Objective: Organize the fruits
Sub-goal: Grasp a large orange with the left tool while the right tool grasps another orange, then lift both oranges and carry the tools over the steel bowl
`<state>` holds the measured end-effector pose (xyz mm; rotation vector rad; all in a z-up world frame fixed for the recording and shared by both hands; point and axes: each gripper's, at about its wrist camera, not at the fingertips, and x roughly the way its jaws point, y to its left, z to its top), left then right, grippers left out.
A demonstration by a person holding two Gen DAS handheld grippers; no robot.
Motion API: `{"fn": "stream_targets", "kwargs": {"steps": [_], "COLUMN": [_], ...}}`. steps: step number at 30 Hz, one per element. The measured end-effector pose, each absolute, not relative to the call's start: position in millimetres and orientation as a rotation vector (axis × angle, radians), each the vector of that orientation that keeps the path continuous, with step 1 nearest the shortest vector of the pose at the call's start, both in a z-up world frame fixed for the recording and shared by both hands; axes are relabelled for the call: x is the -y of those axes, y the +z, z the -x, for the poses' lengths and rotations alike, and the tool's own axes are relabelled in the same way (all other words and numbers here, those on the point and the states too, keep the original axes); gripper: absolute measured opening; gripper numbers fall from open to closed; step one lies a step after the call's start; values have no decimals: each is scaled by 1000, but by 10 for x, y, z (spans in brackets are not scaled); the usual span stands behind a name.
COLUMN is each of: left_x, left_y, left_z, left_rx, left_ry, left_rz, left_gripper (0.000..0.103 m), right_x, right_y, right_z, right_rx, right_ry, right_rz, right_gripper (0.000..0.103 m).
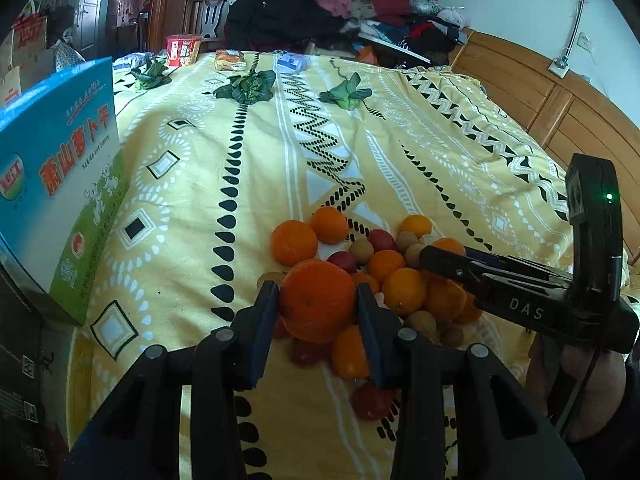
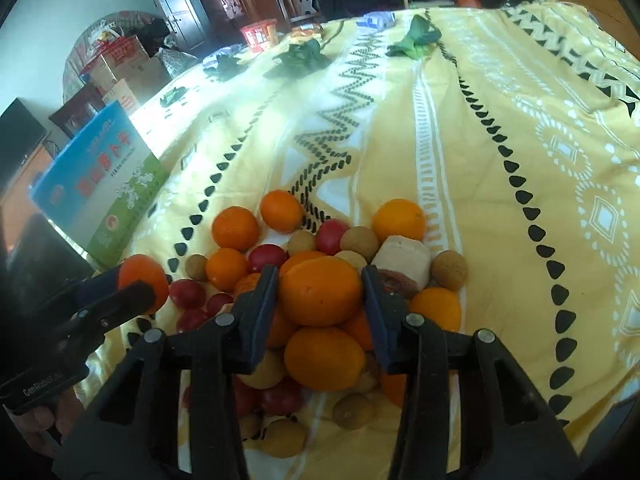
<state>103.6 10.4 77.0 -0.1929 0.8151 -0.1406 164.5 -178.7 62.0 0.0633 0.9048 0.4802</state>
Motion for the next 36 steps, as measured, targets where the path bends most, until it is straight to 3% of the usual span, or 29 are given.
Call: {"fn": "stream_targets", "kwargs": {"steps": [5,23,36], "left_x": [-160,-881,-1427], "left_y": [1057,2835,3392], "left_z": [-919,-42,695], "left_rx": [-783,-513,-381], "left_ry": [-94,134,217], "left_rz": [169,94,120], "left_gripper": [40,40,40], "right_x": [1775,1048,428], "right_y": [929,2612,3049], "right_z": [-1490,-587,-57], "right_rx": [-856,-532,-427], "right_ry": [453,540,641], "right_rz": [-53,37,99], "right_gripper": [43,43,43]}}
